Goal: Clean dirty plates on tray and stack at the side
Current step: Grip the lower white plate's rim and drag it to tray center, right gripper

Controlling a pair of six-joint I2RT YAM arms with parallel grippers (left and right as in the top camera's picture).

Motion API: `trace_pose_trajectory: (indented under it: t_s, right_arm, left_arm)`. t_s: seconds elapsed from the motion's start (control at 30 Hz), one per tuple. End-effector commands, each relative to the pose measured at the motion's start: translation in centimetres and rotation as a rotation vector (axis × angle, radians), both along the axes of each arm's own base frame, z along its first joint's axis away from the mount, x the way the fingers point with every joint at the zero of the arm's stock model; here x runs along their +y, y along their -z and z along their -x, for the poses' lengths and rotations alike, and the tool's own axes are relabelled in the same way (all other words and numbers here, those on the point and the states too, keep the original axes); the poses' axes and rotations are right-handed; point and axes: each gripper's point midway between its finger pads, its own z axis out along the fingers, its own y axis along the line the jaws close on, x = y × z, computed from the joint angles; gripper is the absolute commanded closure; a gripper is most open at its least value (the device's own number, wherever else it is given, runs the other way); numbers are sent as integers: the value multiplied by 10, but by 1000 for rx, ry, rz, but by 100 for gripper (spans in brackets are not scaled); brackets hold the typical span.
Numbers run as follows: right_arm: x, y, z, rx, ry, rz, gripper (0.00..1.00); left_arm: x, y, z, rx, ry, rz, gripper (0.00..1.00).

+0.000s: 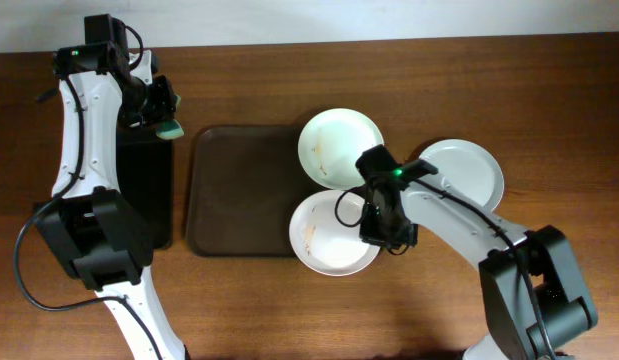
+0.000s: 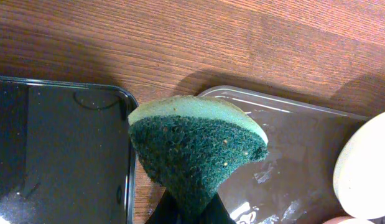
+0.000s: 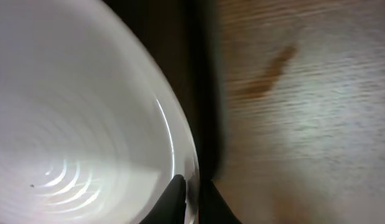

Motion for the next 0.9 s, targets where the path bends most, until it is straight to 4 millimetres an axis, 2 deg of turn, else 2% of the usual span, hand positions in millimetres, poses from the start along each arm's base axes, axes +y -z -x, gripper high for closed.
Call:
trace_pose_trajectory:
  t_s: [0.0,0.07,0.13,0.3,0.33,0.43,0.5,0.57,0.73,0.77,0.87]
  right_arm:
    - [3,5,6,0,-22,24,90]
    - [3,6,7,2,-18,24,89]
    - [5,7,4,-11,-34,16,96]
    - [14,-2,-2,-28,-107,-27,96]
    - [21,-12,-10,-52,-118,-38,96]
    - [59,-50,-47,-213,-183,-102,96]
    - [83,-69,-70,-326,-206,-155,96]
    - [104,-78,-88,-430,-212,-199,96]
    - [134,-71,-99,-500,-235,-229,96]
    - [145,-62,-99,-495,-223,-241,96]
    - [160,-42,-97,-470,-225,-257,96]
  left_arm:
    - [3,-6,-3,-16,-17,2,99]
    - [3,-6,-3,-16,-17,2,99]
    - [3,-6,-3,-16,-17,2,99]
    - [3,-6,-3,-19,-17,2,99]
    - [3,-6,-3,-19,-17,2,99]
    - [3,-6,-4,-20,-17,2,99]
    - [3,-6,-4,-20,-17,2,99]
    - [3,-6,-3,-19,-17,2,99]
    - [3,-6,-4,-20,-17,2,99]
    - [3,-6,-4,-20,-17,2,99]
    - [3,-6,-4,-20,-17,2,99]
